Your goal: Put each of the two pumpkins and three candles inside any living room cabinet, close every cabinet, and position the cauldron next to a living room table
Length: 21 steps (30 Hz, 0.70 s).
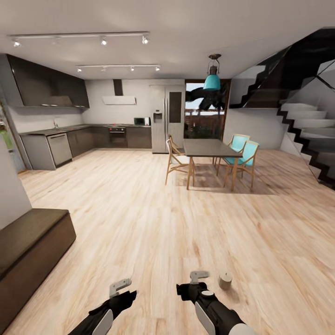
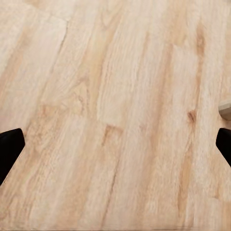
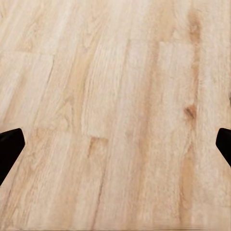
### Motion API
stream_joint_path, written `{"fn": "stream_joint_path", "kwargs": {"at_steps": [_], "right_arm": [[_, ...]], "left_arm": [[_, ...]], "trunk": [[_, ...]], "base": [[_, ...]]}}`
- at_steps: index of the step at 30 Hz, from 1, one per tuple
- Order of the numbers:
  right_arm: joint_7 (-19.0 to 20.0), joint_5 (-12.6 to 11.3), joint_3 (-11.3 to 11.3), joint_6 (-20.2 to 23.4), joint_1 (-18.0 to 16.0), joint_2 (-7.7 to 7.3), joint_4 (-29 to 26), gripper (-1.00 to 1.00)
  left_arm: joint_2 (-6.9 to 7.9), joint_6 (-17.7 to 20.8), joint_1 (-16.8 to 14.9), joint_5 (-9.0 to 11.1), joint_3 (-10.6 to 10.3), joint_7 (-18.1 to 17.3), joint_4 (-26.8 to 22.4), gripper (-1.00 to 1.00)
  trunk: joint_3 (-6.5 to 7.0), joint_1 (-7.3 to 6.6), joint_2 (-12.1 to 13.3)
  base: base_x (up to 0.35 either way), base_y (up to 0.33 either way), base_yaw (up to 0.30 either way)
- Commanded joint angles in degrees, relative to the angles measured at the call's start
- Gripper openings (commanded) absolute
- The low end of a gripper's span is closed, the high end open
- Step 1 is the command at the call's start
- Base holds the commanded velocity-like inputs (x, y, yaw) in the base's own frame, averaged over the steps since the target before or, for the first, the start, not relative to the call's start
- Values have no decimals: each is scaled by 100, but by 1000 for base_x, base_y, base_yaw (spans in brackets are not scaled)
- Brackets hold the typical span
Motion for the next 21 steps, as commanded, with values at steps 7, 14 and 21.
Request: {"fn": "stream_joint_path", "kwargs": {"at_steps": [7,14,21], "right_arm": [[-48,-54,52,33,-2,-5,-14,100],[-48,-54,55,33,-2,-5,-14,100],[-48,-54,56,34,-2,-5,-14,100]], "left_arm": [[-5,21,-3,38,-27,2,-5,100],[-1,19,-3,38,-26,2,-5,100],[-3,13,-3,38,-31,2,-5,100]], "trunk": [[36,-4,-3],[78,-4,-3],[120,-4,-3]], "base": [[-290,63,232],[-245,3,232],[-182,0,232]]}}
